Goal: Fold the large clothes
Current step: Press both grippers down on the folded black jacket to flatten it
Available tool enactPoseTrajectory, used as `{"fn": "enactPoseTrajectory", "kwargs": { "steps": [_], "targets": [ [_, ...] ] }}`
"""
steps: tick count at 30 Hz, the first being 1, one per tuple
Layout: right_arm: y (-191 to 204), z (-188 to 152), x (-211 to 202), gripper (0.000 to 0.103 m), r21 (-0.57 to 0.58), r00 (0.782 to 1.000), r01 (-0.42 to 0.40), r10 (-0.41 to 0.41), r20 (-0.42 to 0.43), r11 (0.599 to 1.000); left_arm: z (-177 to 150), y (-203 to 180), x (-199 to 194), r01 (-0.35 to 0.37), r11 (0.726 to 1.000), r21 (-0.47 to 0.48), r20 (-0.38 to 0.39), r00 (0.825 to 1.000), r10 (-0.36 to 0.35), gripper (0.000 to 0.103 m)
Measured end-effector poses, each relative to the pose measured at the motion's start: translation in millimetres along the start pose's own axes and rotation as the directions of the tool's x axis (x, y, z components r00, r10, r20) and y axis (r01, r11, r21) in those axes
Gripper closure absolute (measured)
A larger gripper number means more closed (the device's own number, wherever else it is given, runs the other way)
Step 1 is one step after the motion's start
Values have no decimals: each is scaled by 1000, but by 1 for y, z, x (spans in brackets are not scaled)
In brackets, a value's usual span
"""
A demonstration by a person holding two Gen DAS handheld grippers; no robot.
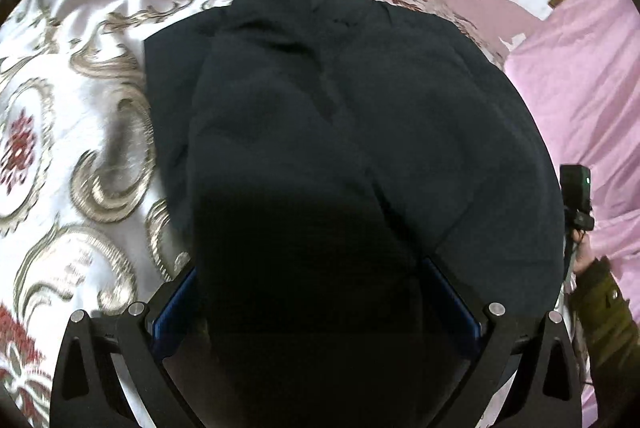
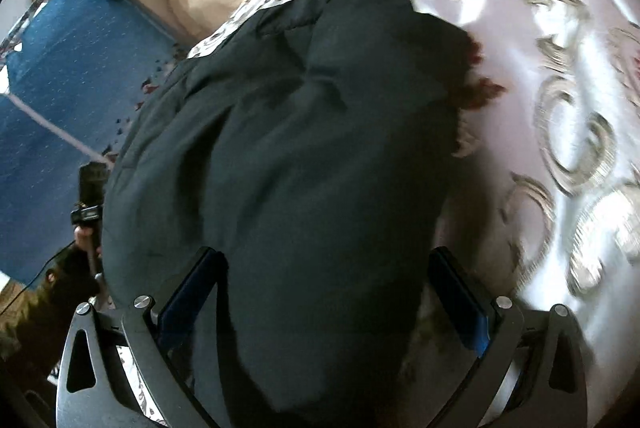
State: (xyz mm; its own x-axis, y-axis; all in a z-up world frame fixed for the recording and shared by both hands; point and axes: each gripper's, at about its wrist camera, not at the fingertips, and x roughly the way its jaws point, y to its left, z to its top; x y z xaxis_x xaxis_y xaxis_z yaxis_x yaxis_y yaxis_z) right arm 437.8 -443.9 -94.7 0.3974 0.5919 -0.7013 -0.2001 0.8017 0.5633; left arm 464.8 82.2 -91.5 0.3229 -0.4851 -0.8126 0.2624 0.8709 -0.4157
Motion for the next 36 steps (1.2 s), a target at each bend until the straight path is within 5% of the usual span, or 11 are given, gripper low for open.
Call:
{"fn": "enactPoseTrajectory", "kwargs": {
  "steps": [11,19,27,32,36],
  "targets": [
    [12,7,18,1,6,999,34,-34,-12,999,-3,-13,3,-31,999,-8,13,999,31,1],
    [41,-4,11,22,-6,985,170,-170,11,985,0,-30,-6,-124,991,-50,54,990,127,28],
    [82,-4,-7,61,-33,943,327,-324,80,944,-5,-64,-26,-300,953,-44,123,945,303,74],
    [107,5,-26,79,-36,919,381,-374,126,924,-8,-94,-50,-396,918,13,186,903,386,84],
    [126,4,-46,81,-54,904,407,-393,171,912,-13,-109,-67,-410,912,31,209,894,395,85]
  ]
}}
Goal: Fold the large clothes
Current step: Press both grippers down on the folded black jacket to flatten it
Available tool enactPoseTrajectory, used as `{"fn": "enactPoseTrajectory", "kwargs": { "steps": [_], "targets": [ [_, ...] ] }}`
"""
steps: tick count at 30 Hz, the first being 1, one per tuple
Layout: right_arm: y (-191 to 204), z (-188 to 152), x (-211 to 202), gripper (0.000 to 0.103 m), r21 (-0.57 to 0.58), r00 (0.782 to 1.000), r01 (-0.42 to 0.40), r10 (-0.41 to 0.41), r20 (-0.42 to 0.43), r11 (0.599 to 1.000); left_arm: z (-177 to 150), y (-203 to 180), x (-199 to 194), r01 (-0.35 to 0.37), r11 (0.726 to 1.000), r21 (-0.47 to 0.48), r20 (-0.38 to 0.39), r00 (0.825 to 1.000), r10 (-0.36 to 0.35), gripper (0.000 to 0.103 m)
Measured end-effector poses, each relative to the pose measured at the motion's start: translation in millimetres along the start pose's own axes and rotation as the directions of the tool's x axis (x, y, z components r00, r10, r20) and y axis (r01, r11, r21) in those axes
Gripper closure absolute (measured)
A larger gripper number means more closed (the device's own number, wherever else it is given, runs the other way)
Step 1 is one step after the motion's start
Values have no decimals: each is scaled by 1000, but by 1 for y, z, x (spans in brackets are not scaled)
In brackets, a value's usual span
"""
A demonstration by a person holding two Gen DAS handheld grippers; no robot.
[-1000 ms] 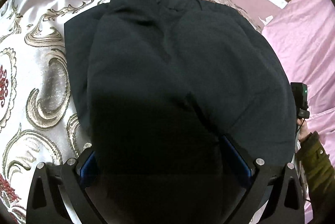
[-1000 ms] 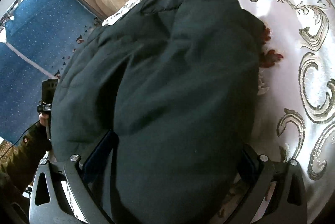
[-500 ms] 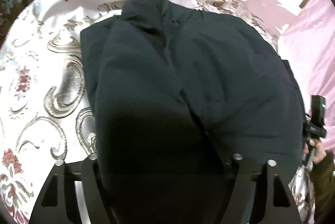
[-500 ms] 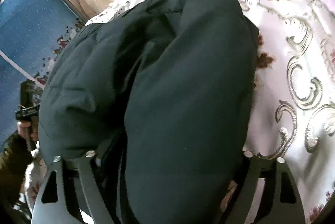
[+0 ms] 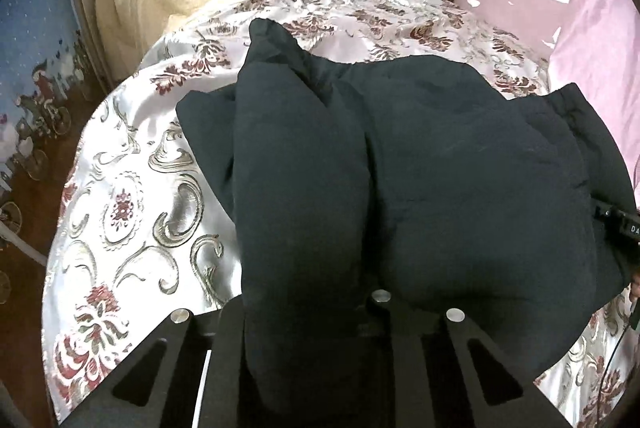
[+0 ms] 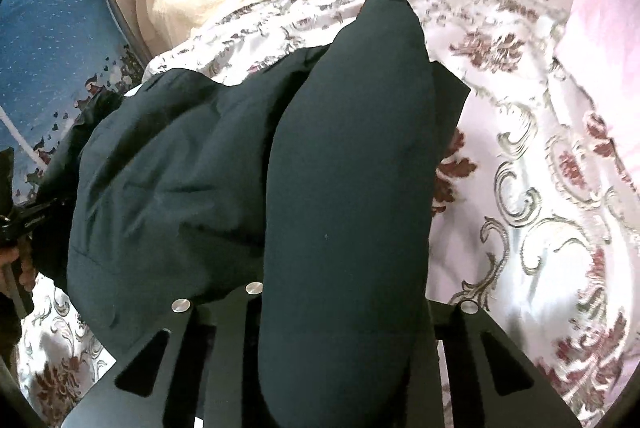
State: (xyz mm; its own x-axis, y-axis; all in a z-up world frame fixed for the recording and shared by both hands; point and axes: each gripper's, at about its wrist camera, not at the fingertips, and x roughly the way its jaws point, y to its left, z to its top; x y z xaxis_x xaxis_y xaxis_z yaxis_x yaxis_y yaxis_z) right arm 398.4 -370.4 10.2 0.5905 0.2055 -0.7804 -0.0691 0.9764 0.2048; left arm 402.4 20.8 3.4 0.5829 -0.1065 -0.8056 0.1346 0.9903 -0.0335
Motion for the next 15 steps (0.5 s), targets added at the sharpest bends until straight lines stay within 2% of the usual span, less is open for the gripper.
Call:
{"fn": "enactPoseTrajectory", "kwargs": {
  "steps": [6,15],
  "targets": [
    [10,-8,-39,82,-34,1000,6,-5,27,999,-11,-10,-30,5,1000,16,-1,1000,-5,86],
    [19,-46,-99,82,-66,999,-1,3,38,998,-50,-14,-83,29,999,21,-29,999,-28,86]
  ]
}}
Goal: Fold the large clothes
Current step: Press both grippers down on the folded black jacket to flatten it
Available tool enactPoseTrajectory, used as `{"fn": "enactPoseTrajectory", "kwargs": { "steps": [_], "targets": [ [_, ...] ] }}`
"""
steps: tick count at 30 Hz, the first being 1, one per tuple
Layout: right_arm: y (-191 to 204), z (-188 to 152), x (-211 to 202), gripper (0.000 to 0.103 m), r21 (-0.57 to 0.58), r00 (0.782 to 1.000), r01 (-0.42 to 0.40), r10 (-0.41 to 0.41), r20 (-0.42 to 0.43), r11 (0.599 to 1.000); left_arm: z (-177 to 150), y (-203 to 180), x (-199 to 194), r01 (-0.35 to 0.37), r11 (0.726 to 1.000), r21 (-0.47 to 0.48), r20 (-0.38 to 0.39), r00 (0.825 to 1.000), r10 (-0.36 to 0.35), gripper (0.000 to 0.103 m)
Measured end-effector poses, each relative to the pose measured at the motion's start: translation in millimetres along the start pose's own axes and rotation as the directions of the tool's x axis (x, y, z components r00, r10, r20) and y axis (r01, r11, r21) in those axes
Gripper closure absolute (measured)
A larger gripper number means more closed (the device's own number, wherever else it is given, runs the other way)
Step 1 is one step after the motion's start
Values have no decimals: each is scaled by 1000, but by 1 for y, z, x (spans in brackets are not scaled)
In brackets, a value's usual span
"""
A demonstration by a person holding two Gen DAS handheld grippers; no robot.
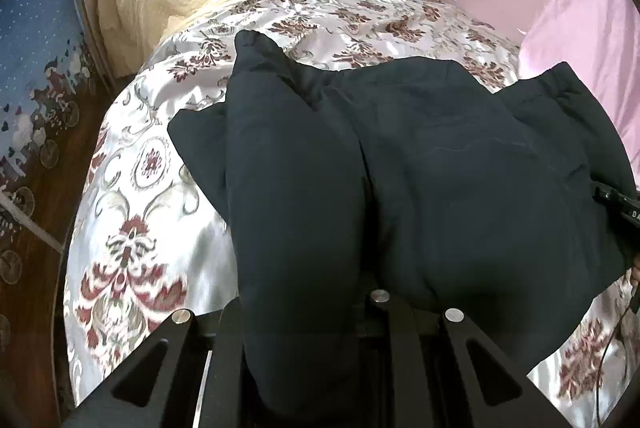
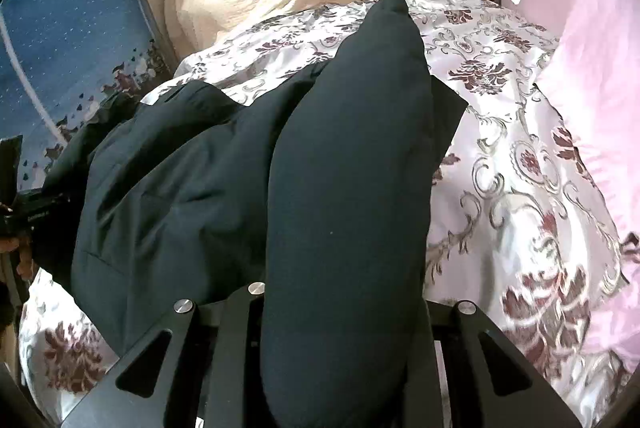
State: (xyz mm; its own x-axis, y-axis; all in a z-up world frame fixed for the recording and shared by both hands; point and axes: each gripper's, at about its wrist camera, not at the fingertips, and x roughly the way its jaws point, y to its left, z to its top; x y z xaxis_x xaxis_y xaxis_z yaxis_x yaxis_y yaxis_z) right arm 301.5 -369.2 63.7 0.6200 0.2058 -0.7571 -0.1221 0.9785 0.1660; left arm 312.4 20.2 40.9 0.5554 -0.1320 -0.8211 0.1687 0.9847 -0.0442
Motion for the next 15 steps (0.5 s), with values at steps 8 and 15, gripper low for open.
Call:
{"fn": "enactPoseTrajectory", "kwargs": {
  "steps": [8,15],
  "targets": [
    [5,-37,-35,82,16,1000,-11,11,-5,1000,-33,-7,-33,0,1000,16,-17,1000,0,86],
    [7,-60,-42,83,16,1000,-10,10,-25,1000,-57,-8,-34,11,1000,-1,-46,999,-11,86]
  ]
}}
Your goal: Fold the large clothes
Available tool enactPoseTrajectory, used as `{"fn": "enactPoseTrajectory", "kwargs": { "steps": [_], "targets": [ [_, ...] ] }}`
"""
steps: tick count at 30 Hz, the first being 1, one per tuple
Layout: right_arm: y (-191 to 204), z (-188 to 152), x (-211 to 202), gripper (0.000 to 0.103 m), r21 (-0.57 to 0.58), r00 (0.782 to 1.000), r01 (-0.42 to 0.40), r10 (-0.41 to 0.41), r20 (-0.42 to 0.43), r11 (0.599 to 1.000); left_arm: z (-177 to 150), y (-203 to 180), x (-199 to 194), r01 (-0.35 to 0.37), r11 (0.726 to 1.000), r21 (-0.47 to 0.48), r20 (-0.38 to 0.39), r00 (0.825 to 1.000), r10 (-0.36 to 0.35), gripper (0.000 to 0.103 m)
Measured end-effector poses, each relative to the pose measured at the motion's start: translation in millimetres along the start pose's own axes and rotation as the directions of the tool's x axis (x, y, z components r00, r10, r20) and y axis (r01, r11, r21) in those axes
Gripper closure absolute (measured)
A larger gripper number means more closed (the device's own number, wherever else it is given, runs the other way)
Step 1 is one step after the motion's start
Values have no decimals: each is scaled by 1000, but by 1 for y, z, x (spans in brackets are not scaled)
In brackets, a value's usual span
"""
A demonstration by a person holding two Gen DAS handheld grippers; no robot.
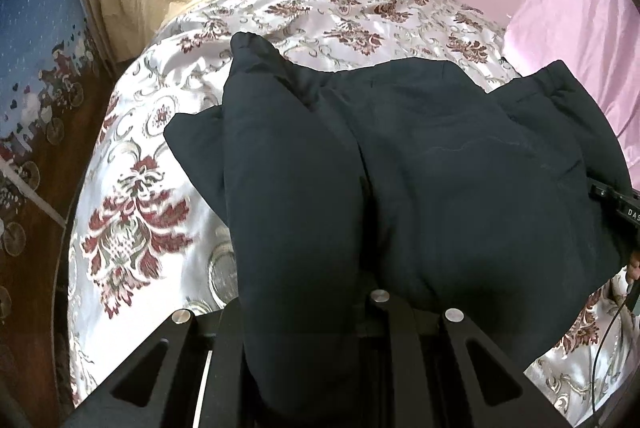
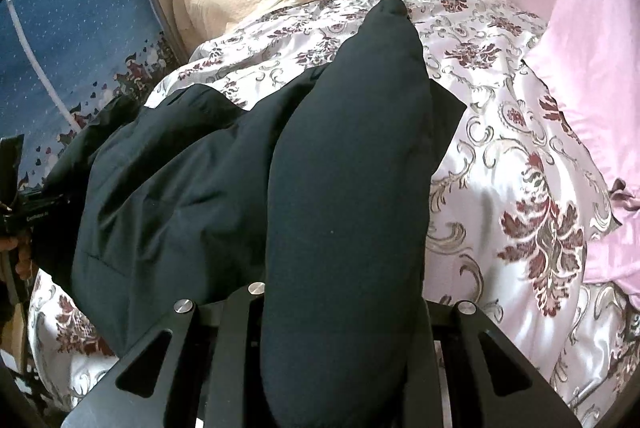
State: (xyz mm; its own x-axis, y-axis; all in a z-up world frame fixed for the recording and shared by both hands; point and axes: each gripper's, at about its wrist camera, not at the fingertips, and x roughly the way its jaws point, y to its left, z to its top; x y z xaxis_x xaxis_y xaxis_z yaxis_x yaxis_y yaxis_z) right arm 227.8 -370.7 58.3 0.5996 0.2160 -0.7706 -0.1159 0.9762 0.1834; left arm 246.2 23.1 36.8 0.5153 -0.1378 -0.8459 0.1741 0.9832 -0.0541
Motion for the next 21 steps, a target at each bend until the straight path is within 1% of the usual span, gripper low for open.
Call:
{"fn": "enactPoseTrajectory", "kwargs": {
  "steps": [4,8,11,13,14,17,19,20,21],
  "targets": [
    [-3,-9,12,82,11,999,15,-15,-29,1000,-10,2,14,-4,1000,-21,-27,1000,3,86],
    [-9,-15,23,79,34,999,24,-23,-38,999,-16,5,22,-14,1000,-23,-34,999,13,85],
    [-13,-18,29,76,50,999,33,-31,-44,998,-17,7,26,-18,999,-28,-41,999,17,82],
    [-14,-21,33,73,55,998,41,-39,-46,998,-20,8,30,-29,999,-32,-52,998,27,79],
    [-14,-23,34,69,61,998,45,-42,-48,997,-20,9,31,-32,999,-38,-57,998,30,76],
    [-16,-26,38,64,85,997,58,-53,-55,995,-23,14,38,-44,996,-71,-88,995,38,66],
    [-19,-28,39,60,97,996,69,-64,-57,993,-25,19,41,-37,994,-98,-95,995,27,58],
    [-20,-29,40,56,102,996,75,-69,-58,992,-26,20,43,-39,993,-108,-99,995,28,48],
    [-21,-30,41,55,110,995,82,-76,-60,991,-28,23,45,-45,991,-127,-108,994,32,39]
  ]
}}
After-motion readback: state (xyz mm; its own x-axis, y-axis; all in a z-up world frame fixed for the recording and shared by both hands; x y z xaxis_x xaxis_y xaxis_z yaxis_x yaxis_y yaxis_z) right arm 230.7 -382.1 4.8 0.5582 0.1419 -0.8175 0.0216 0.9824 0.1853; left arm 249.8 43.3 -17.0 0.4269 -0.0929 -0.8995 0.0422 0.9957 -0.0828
